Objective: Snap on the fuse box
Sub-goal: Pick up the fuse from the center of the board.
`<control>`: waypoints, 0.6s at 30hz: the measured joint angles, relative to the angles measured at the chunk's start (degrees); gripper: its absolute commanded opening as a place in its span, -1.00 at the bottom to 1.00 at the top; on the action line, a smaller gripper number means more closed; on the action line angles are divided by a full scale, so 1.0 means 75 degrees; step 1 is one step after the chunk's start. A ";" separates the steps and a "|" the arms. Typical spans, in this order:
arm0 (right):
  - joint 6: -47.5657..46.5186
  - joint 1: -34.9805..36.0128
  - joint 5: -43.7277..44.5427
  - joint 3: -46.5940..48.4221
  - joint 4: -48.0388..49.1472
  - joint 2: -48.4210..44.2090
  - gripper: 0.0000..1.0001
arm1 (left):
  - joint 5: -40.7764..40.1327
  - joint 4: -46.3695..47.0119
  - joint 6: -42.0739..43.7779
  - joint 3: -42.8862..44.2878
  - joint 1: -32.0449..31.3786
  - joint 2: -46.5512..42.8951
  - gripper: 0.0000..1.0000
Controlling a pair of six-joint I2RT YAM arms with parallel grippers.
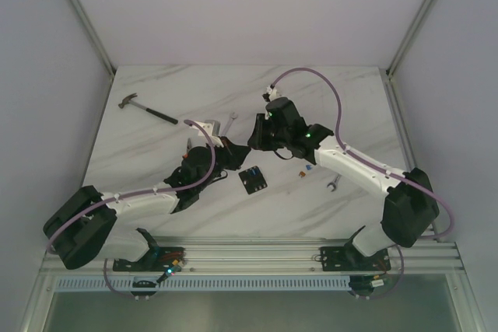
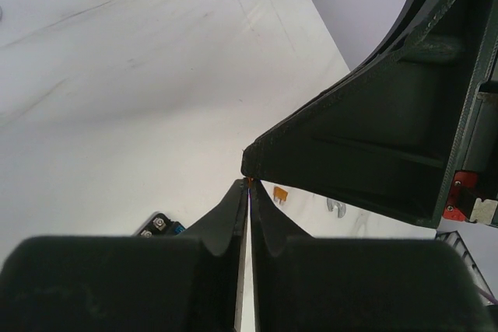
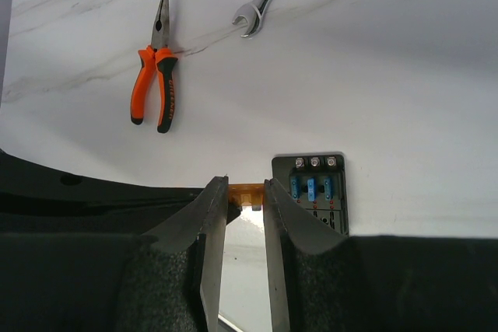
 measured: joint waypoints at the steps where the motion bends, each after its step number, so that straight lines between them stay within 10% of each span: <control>1: 0.0000 0.0000 0.0000 0.0000 0.0000 0.0000 -0.58 | 0.0000 0.0003 0.0006 0.0000 0.0000 0.0000 -0.84; 8: 0.0003 0.0000 0.0009 0.0000 0.0003 -0.0006 -0.56 | 0.0000 0.0003 0.0050 0.0000 0.0000 0.0000 -0.97; 18: 0.0032 0.0003 -0.0076 -0.0035 0.0061 -0.0041 -0.59 | 0.0000 0.0006 0.0047 0.0000 0.0000 0.0000 -0.63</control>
